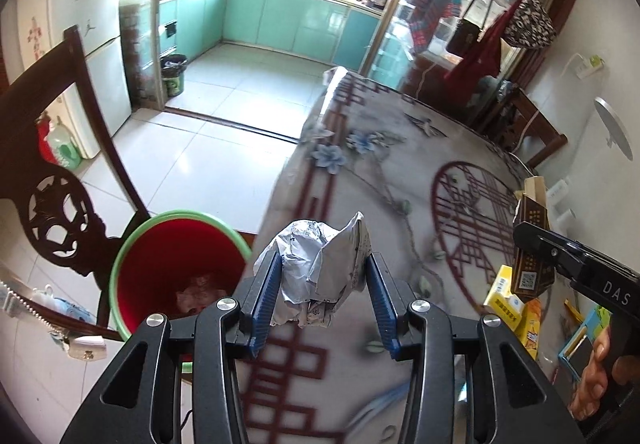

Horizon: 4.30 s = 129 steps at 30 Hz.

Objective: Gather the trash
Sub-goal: 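Carry both items over the red bucket and open both tools to drop them, then grasp the yellow-white carton with the left tool while the right tool grasps crumpled paper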

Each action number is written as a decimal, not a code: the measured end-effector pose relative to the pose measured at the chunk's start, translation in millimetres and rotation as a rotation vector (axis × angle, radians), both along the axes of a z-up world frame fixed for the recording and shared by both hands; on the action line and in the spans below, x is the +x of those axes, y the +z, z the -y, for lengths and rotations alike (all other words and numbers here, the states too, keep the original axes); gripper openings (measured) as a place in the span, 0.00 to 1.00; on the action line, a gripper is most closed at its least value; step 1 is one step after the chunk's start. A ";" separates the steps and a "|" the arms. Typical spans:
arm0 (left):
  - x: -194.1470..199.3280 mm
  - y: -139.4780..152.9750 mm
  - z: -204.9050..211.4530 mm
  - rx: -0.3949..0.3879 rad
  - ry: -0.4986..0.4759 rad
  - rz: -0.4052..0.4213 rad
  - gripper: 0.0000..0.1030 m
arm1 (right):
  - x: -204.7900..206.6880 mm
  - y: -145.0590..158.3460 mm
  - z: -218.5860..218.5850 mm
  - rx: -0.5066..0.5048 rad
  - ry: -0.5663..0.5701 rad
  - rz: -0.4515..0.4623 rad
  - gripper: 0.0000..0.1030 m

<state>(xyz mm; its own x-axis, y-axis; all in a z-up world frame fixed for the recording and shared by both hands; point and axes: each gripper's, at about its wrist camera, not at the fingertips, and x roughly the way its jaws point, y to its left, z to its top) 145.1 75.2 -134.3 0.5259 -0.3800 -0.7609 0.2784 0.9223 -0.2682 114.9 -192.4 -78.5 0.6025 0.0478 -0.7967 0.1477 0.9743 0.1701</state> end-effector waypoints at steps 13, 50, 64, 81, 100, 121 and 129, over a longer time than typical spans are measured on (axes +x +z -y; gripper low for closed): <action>18.1 -10.4 -72.0 0.005 0.093 -0.013 0.41 | 24.0 -0.2 -66.2 -0.066 0.071 0.005 0.42; 60.0 -53.5 -154.6 0.052 0.255 -0.106 0.41 | 79.6 -40.2 -168.4 0.092 0.323 -0.102 0.44; 75.5 -51.4 -156.5 0.028 0.278 -0.106 0.63 | 85.2 -37.2 -159.5 0.131 0.298 -0.076 0.61; 59.0 -38.6 -99.2 0.058 0.191 -0.069 0.64 | 55.0 -25.9 -97.7 0.109 0.165 -0.045 0.61; 26.0 -15.6 -20.6 0.095 0.108 -0.009 0.64 | 18.7 -11.0 -43.0 0.101 0.119 -0.001 0.65; -33.6 -10.5 199.6 0.087 -0.369 -0.006 0.64 | -79.9 -65.2 318.9 -0.164 -0.676 -0.144 0.70; -73.8 -30.6 327.2 0.122 -0.650 -0.059 0.64 | -68.5 -125.9 398.4 -0.079 -0.693 -0.272 0.66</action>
<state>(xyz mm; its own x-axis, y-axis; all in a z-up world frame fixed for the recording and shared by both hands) 71.3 -252.0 -165.0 0.1752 -0.5152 -0.8390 0.7764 0.5963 -0.2040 46.4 -590.8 -204.4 0.2551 -0.3344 -0.9072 0.7592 0.6503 -0.0262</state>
